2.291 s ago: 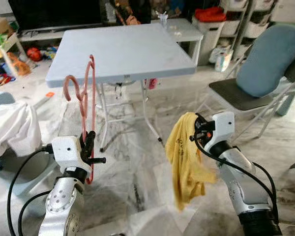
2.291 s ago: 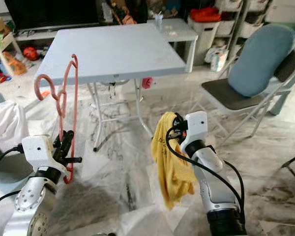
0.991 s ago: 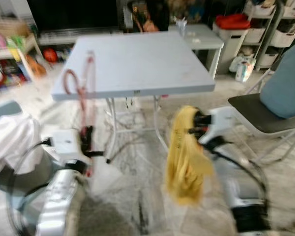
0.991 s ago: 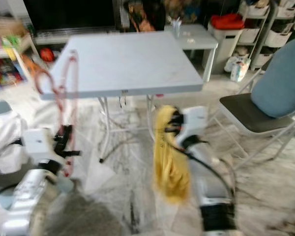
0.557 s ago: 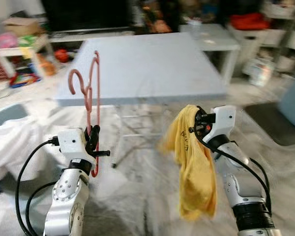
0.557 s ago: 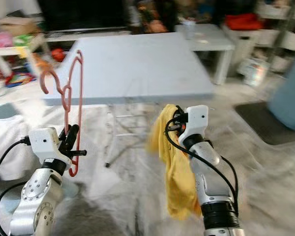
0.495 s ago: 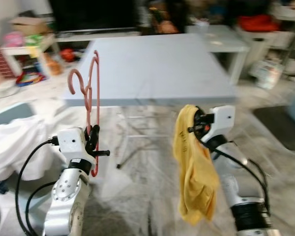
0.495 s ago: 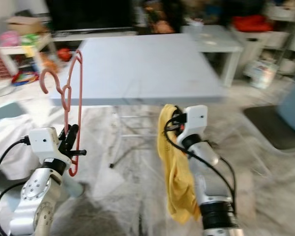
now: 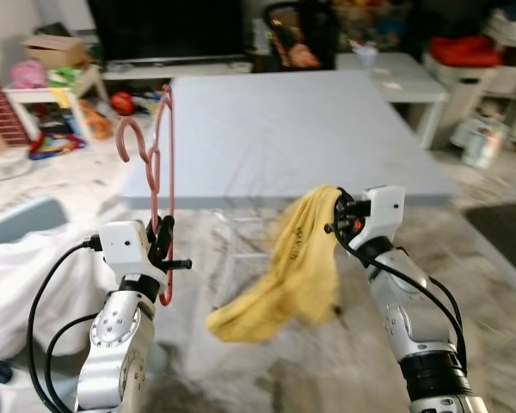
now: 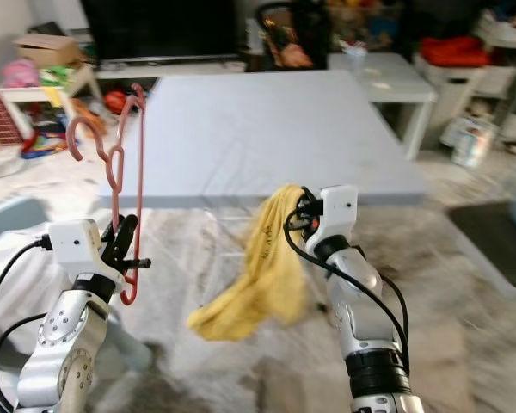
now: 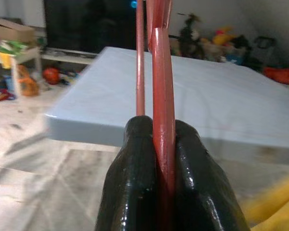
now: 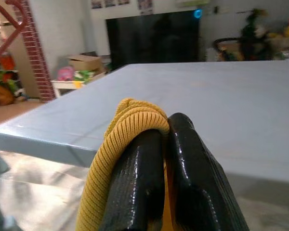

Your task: Hang hanger

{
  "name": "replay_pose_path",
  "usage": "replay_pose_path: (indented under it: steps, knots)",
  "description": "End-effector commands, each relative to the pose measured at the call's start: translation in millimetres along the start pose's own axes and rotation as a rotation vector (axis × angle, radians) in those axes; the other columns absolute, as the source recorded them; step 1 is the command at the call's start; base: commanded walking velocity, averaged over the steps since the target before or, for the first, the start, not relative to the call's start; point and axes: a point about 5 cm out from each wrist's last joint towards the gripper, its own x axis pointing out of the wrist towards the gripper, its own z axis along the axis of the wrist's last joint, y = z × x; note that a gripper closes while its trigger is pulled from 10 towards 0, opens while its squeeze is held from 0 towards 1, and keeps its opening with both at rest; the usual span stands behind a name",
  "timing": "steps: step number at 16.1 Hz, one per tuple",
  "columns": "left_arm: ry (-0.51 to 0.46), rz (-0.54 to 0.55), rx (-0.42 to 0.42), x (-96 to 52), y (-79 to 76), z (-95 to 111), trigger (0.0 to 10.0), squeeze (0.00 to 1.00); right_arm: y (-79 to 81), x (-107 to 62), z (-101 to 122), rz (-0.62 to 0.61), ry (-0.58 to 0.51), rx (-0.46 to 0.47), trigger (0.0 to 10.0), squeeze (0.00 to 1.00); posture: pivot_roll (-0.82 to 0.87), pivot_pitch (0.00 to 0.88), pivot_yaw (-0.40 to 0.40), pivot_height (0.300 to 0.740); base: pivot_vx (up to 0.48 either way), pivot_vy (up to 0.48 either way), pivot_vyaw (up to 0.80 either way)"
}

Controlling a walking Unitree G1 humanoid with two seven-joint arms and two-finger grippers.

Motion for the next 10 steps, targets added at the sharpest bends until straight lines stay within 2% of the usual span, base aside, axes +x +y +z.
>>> replay_pose_path:
  steps: [1,10]
  knots:
    - [-0.024,-0.002,-0.002,1.3,3.6,5.8,10.0,0.00,7.7,8.5,13.0,0.028,-0.058,-0.017,10.0,0.00,0.01,0.000,0.017,0.740,0.442,0.000,0.00]
    - [-0.005,-0.038,-0.006,-2.4,-4.4,1.9,10.0,0.00,7.5,10.4,11.8,0.007,-0.063,0.003,10.0,0.00,0.01,0.000,0.015,0.740,0.478,0.000,0.00]
